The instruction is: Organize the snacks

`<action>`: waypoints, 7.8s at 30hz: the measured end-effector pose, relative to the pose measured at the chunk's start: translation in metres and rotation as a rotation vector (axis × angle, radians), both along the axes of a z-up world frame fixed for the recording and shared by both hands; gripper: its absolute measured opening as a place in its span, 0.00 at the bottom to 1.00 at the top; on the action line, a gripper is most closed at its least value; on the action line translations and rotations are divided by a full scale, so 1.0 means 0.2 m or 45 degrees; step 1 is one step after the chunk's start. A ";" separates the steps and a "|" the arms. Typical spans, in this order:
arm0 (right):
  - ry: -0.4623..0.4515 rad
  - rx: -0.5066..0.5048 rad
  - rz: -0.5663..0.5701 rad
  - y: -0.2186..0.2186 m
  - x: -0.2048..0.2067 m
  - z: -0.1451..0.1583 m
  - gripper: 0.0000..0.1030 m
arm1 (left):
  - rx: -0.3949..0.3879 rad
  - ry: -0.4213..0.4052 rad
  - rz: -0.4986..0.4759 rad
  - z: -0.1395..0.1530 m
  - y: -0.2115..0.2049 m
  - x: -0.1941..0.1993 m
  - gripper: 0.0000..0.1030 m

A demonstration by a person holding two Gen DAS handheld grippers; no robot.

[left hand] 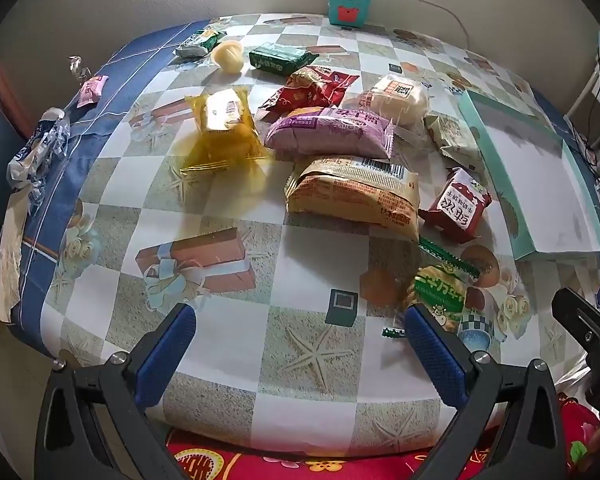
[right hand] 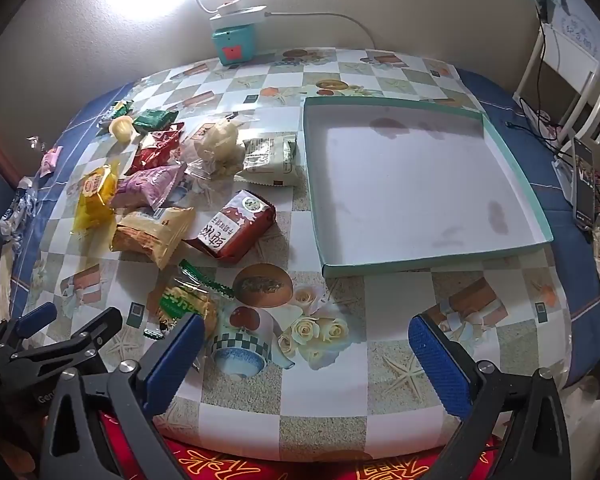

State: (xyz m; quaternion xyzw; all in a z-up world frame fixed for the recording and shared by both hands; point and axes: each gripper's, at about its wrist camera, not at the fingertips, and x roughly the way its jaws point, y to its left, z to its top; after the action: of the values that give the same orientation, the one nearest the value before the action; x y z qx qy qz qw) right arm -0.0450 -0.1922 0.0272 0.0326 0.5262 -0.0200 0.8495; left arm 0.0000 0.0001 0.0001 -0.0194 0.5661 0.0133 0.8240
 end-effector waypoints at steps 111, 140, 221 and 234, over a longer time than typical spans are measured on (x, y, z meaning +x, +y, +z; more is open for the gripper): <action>0.316 0.119 0.151 0.40 0.25 -0.39 0.66 | -0.256 0.120 0.222 0.04 0.14 0.31 1.00; 0.123 0.362 -0.031 -0.07 0.27 -0.10 0.61 | -0.424 0.260 0.561 -0.06 0.03 0.44 1.00; 0.033 0.347 -0.419 -0.55 0.36 -0.05 0.61 | -0.153 -0.072 0.206 0.19 -0.32 0.35 0.38; -0.003 0.297 -0.539 -0.78 0.46 -0.01 0.61 | -0.141 -0.076 0.025 0.22 -0.74 0.57 0.38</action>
State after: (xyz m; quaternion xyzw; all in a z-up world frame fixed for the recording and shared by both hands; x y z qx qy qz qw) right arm 0.0464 -0.3487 0.0248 0.2401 0.5053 -0.1366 0.8176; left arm 0.1131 -0.1478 0.0445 -0.0706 0.5409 -0.0105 0.8381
